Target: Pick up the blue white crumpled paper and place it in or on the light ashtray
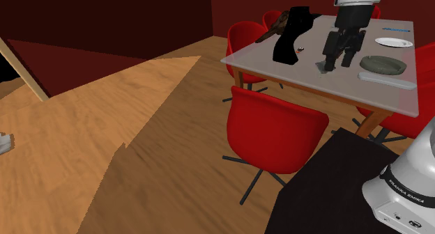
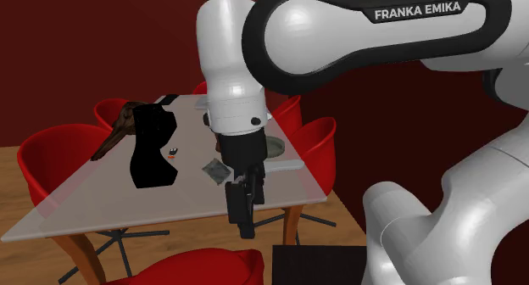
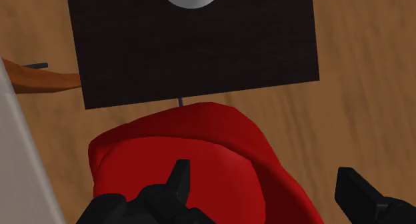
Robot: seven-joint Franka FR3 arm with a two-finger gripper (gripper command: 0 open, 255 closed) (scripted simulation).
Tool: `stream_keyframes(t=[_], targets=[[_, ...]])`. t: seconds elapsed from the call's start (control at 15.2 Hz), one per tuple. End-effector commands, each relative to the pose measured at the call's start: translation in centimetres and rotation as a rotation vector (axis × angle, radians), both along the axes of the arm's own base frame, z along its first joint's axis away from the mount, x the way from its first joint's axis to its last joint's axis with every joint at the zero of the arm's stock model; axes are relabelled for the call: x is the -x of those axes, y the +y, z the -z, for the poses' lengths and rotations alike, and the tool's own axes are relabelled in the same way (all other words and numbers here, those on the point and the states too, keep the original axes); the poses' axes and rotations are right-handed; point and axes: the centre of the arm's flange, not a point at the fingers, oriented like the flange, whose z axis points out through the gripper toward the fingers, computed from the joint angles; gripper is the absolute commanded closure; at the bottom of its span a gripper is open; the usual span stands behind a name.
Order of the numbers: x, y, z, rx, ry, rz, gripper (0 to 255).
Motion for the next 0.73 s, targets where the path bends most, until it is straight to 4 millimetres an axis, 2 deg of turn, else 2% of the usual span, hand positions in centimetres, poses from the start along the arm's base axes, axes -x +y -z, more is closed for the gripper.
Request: stream_keyframes(t=[0.0,0.66], targets=[[0.0,0.0,0.0,0.0,0.0,0.0,0],[-8.8,-8.4,4.7,0.068,0.057,0.22,0]])
